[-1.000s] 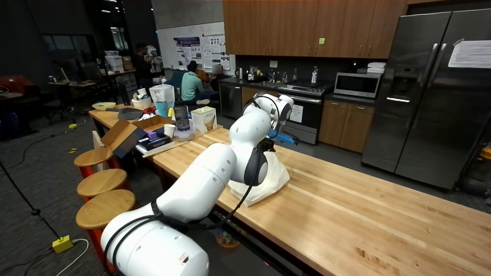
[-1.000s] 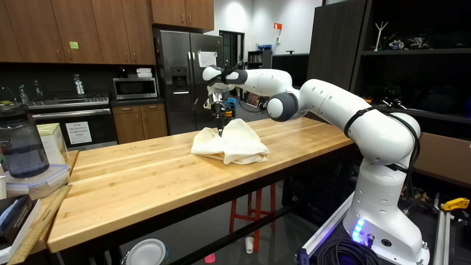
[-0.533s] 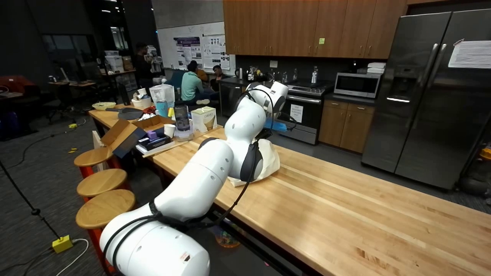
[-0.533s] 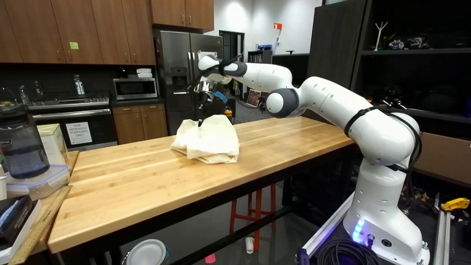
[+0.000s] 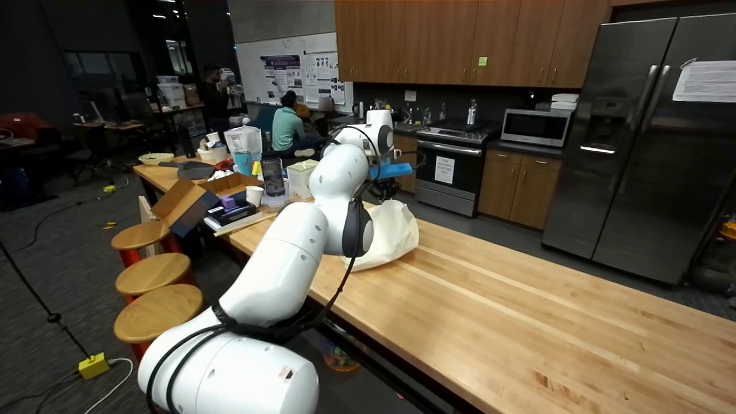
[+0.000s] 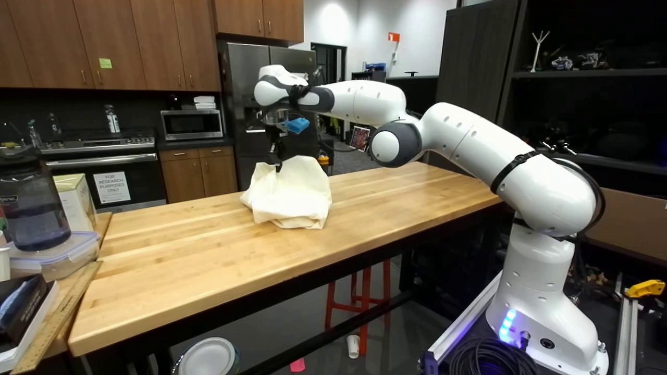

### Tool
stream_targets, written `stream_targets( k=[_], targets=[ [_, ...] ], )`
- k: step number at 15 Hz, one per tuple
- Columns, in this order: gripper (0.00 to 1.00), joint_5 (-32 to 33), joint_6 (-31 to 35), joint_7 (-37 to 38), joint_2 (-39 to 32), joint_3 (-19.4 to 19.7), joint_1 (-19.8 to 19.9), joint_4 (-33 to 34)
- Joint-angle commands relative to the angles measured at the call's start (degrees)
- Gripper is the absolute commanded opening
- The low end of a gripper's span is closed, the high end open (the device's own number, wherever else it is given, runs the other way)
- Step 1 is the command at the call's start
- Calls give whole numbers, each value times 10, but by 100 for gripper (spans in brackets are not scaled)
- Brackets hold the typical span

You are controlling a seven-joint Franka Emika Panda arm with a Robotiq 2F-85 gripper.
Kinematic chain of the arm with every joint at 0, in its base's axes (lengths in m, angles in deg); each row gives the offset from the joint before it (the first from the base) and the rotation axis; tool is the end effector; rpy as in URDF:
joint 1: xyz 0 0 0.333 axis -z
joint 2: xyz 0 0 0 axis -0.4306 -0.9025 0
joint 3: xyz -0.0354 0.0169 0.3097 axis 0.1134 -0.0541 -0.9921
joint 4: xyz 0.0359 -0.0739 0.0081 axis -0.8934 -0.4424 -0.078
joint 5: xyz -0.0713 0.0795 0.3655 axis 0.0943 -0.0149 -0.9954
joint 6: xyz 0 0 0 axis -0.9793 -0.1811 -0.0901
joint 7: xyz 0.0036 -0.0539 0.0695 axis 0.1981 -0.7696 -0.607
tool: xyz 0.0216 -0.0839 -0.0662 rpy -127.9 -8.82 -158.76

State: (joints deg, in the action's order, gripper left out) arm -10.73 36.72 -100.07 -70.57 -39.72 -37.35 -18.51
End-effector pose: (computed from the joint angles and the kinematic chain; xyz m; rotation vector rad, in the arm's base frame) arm 0.7558 0.1548 0.4138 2.8842 1.0425 0.0653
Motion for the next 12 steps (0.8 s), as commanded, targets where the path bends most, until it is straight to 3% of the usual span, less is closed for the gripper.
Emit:
stream_targets(
  k=[1, 3, 4, 5, 8, 11, 12],
  targets=[
    [1, 59, -30, 32, 2, 47, -33, -25],
    [1, 84, -66, 46, 2, 63, -49, -41],
    [1, 96, -113, 42, -22, 64, -55, -1],
    [1, 102, -149, 30, -21, 64, -61, -5],
    [1, 104, -230, -49, -21, 46, -73, -1],
    [1, 107, -265, -133, -21, 36, -89, 6],
    [1, 102, -255, -154, 2, 38, -99, -35]
  ],
)
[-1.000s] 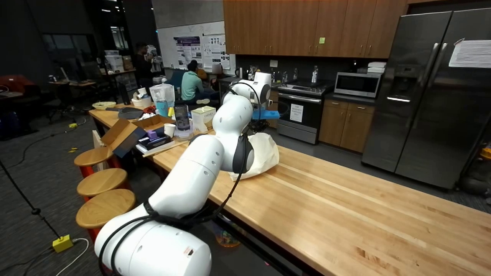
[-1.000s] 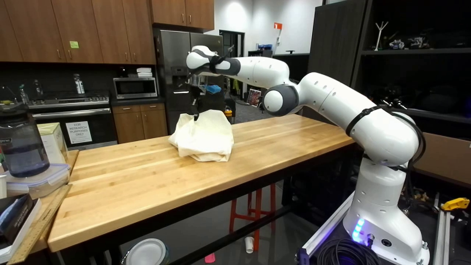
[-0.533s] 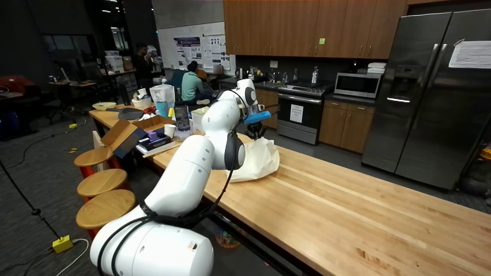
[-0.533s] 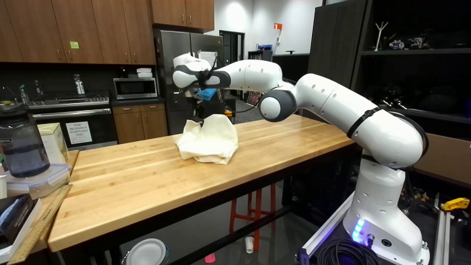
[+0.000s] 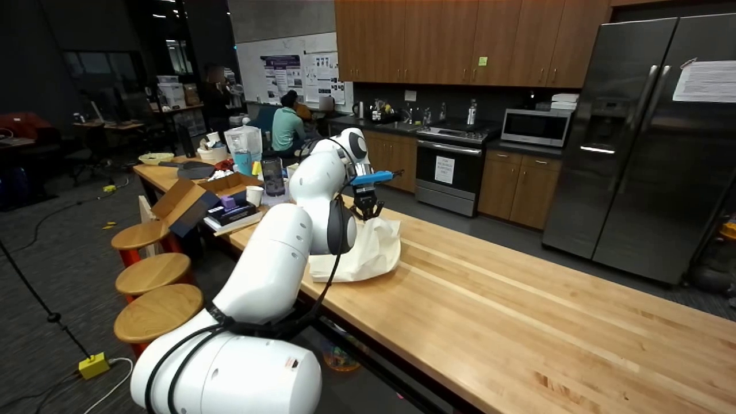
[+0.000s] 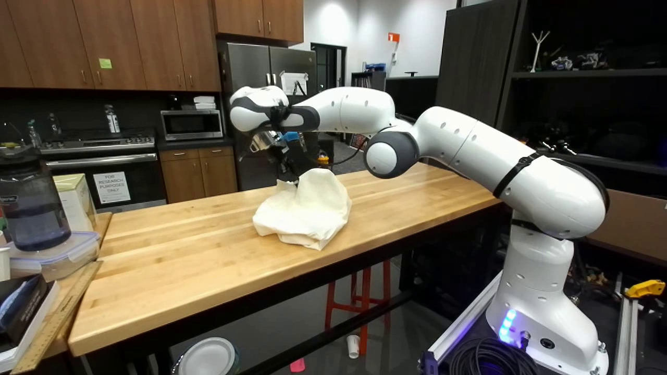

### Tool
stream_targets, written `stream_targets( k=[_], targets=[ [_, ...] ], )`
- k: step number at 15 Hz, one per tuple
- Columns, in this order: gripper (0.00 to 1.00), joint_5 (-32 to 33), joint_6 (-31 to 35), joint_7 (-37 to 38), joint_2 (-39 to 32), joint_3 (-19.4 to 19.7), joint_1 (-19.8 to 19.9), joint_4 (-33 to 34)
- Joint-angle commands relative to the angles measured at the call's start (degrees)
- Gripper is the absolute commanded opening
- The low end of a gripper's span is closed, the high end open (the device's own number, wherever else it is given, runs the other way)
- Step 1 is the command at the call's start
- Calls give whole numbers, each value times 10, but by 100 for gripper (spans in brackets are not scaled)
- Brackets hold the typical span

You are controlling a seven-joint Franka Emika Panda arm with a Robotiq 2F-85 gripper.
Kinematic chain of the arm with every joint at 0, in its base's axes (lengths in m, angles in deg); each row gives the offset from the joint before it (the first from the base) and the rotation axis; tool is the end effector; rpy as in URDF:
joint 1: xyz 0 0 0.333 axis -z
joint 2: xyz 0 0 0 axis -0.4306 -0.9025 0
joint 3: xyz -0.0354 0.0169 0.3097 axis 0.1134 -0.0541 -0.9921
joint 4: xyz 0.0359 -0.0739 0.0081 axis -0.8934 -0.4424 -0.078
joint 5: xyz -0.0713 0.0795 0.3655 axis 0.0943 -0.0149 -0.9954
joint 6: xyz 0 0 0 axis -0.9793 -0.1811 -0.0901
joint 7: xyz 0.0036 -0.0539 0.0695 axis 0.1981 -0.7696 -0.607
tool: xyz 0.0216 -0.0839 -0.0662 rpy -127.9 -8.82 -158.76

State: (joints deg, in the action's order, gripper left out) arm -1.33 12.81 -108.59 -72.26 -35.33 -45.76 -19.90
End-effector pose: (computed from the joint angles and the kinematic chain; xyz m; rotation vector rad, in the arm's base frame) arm 0.6929 0.2033 0.3598 2.5646 1.2189 -0.6594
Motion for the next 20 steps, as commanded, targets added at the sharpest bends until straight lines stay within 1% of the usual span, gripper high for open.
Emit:
stream_targets(
  k=[1, 4, 5, 7, 8, 9, 10, 11, 14, 17, 18, 19, 20],
  targets=[
    [1, 8, -15, -95, 17, -8, -20, -21],
    [1, 4, 6, -171, 12, -15, -36, -26],
    [1, 9, -9, -202, -20, -23, -38, 24],
    [1, 10, -10, -255, -27, -27, -49, 24],
    [1, 7, 12, -276, 3, -26, -57, -35],
    [1, 16, -18, -308, -31, -27, -64, 20],
    [1, 17, 0, -328, 3, -21, -75, -45],
    [1, 30, -31, -361, -30, -20, -84, 14],
    [1, 85, -33, -437, -28, 4, -121, 18],
    [1, 144, 2, -504, -27, 35, -151, 26],
    [1, 165, 39, -509, 1, 37, -158, -20],
    [1, 176, 46, -534, -29, 57, -164, 33],
    [1, 186, 80, -538, -21, 65, -169, 21]
  ],
)
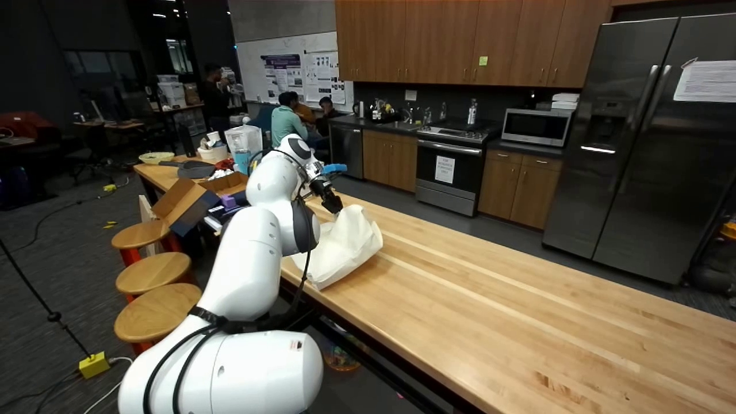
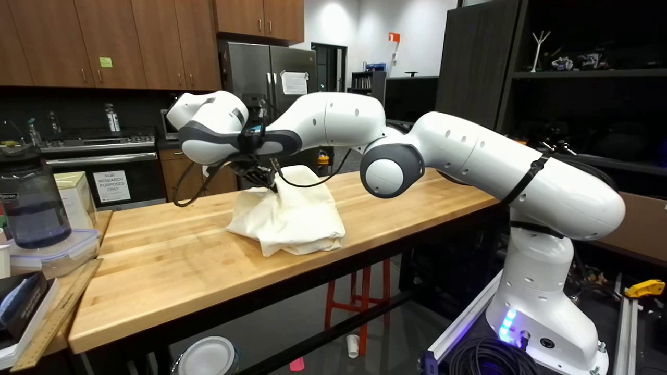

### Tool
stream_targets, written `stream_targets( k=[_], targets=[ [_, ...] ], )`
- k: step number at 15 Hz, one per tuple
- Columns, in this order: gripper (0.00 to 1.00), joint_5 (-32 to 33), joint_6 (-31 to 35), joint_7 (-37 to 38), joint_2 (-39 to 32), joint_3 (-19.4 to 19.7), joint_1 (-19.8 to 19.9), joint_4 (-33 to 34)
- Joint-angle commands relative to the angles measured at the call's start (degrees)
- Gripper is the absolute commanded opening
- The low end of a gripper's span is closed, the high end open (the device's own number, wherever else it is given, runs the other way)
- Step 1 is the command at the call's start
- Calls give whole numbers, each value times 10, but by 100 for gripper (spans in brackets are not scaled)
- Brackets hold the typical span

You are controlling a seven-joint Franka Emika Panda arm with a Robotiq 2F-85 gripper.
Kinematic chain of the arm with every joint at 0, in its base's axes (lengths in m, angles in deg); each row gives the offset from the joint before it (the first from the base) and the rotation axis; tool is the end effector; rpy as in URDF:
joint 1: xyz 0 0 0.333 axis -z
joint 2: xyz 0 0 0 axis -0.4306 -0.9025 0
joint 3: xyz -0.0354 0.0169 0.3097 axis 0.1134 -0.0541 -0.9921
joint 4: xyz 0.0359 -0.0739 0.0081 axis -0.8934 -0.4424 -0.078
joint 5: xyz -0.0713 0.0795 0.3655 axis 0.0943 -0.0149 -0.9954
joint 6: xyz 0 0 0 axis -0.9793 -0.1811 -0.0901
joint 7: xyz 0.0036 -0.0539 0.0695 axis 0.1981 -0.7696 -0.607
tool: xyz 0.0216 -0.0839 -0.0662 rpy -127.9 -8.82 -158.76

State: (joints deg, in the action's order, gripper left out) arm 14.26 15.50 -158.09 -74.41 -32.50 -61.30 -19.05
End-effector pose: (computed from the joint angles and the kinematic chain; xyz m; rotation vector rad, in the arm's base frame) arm 0.6436 0.3475 0.3599 1.4903 2.1767 -0.8386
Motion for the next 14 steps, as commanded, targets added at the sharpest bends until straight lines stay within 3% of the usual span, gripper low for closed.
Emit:
stream_targets(
  k=[1, 3, 5, 11, 12, 13, 14],
  targets=[
    [1, 39, 89, -47, 8, 45, -18, -1],
    [1, 47, 165, -57, 4, 51, -13, 1],
    [1, 40, 176, -88, 0, 51, -3, -3],
    [1, 47, 45, -181, -27, 68, 30, -2],
    [1, 47, 38, -182, -2, 69, 35, -53],
    [1, 48, 8, -201, -33, 72, 49, -6],
    [1, 46, 1, -205, -35, 69, 59, -6]
  ],
)
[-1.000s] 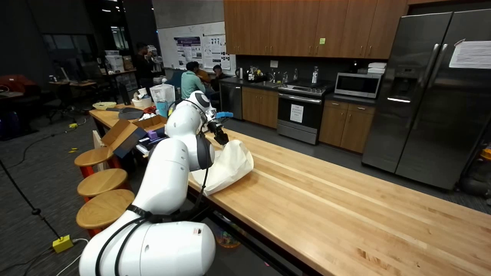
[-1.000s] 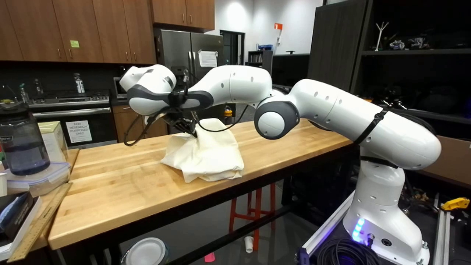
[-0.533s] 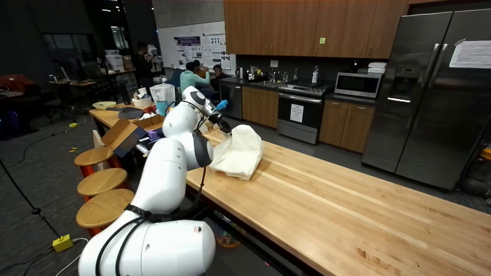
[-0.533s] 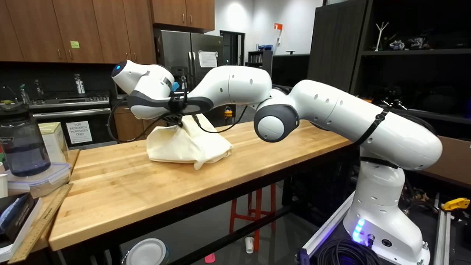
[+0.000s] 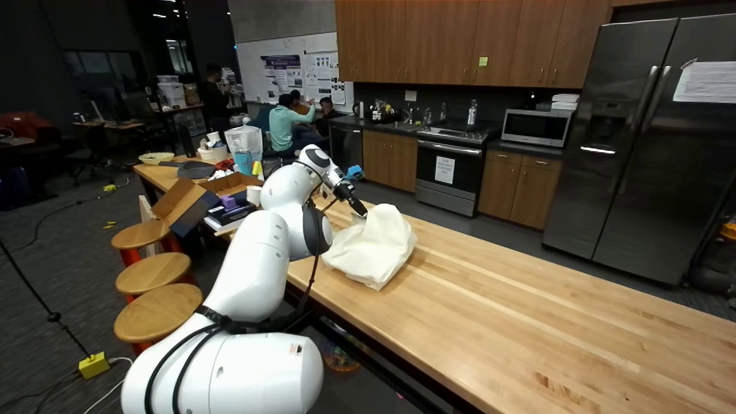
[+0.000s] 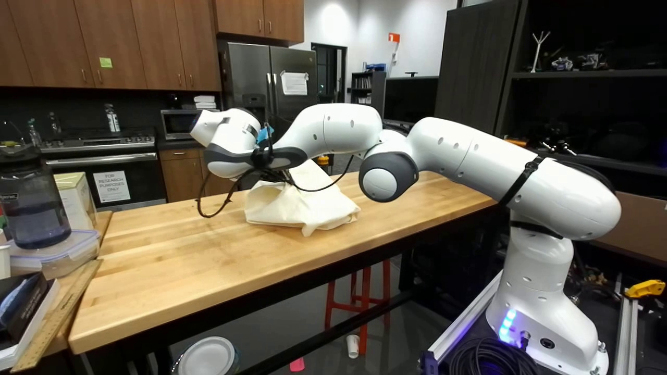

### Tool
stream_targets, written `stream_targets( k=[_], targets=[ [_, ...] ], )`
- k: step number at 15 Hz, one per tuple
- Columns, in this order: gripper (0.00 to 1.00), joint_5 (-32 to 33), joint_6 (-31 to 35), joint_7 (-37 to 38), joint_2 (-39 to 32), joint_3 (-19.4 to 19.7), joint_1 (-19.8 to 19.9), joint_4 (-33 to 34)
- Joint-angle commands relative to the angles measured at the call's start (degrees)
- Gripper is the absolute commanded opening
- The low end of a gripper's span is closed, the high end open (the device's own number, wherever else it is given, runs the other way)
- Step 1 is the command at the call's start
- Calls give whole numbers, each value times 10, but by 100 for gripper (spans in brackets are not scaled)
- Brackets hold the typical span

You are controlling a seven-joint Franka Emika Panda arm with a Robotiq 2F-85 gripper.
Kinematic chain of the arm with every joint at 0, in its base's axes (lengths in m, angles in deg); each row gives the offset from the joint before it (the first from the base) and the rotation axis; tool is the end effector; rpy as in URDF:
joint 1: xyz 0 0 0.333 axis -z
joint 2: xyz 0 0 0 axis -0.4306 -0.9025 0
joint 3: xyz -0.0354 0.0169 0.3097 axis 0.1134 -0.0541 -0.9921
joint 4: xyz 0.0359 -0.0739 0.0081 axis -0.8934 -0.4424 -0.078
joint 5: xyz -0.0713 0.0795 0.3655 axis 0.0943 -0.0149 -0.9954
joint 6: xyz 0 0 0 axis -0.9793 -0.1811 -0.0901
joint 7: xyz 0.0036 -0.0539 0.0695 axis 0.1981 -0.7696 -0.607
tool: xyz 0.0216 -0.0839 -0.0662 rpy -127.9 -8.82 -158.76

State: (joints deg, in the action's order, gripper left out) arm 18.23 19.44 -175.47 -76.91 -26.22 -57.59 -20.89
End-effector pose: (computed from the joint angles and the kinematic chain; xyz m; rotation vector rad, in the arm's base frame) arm 0.6868 0.2770 0.3345 1.2148 2.2383 -1.0589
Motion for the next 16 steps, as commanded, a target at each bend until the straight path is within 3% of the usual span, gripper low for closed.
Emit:
stream_targets(
  k=[1, 7, 16],
  targets=[
    [1, 4, -49, -35, -14, 5, 33, 14],
    [1, -14, -90, -20, -25, -5, 69, 22],
    [1, 76, -81, -103, -34, 14, -42, 14]
  ],
)
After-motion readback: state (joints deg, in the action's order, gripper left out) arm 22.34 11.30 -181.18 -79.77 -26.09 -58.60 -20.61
